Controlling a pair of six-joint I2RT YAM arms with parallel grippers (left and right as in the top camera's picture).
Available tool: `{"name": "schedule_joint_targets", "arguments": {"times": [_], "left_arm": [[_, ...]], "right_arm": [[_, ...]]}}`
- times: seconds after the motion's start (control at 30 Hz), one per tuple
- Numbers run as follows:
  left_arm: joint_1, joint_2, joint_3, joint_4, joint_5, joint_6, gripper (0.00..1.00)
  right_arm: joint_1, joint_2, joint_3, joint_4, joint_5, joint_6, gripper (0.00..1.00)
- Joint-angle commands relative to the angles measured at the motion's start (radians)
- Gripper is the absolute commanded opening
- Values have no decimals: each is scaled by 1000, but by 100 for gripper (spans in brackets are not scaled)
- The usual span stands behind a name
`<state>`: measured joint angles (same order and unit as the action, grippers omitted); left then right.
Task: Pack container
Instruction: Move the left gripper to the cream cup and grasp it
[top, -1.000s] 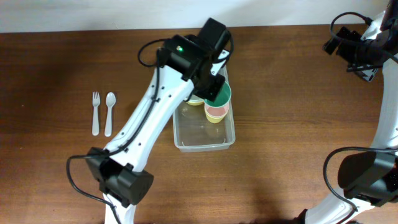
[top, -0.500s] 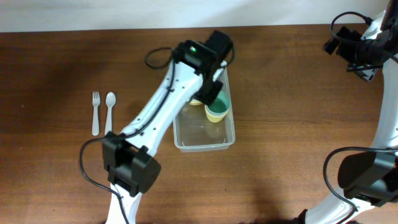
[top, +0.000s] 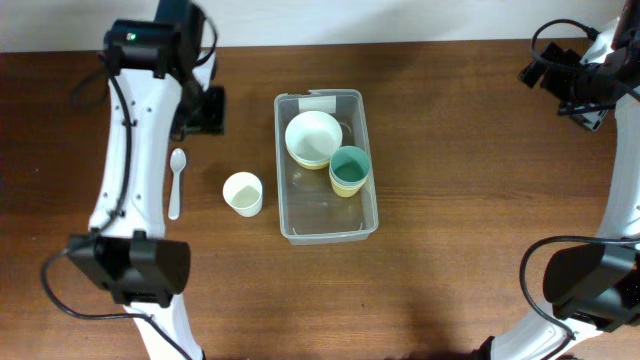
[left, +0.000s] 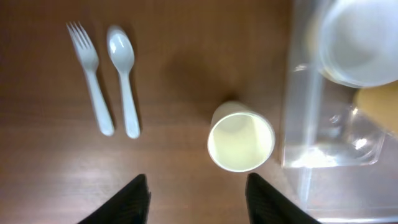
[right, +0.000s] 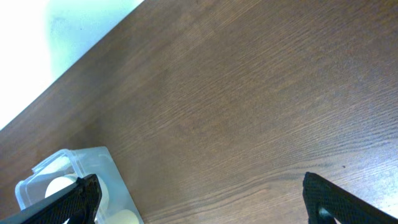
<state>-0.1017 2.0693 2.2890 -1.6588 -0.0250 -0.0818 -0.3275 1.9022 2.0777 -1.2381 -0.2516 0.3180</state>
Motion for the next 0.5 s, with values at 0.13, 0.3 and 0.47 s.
{"name": "schedule_joint_targets", "arguments": {"times": [0.13,0.3,0.47], "left_arm": [[21,-3,-353,179,165,76,49],[21,-3,-442,243,168,79,50],[21,-3,-545,282,168,79,49]], "right_arm": [[0,2,2,0,2,5,99],[0,2,2,0,2,5,99],[0,2,2,0,2,5,99]]}}
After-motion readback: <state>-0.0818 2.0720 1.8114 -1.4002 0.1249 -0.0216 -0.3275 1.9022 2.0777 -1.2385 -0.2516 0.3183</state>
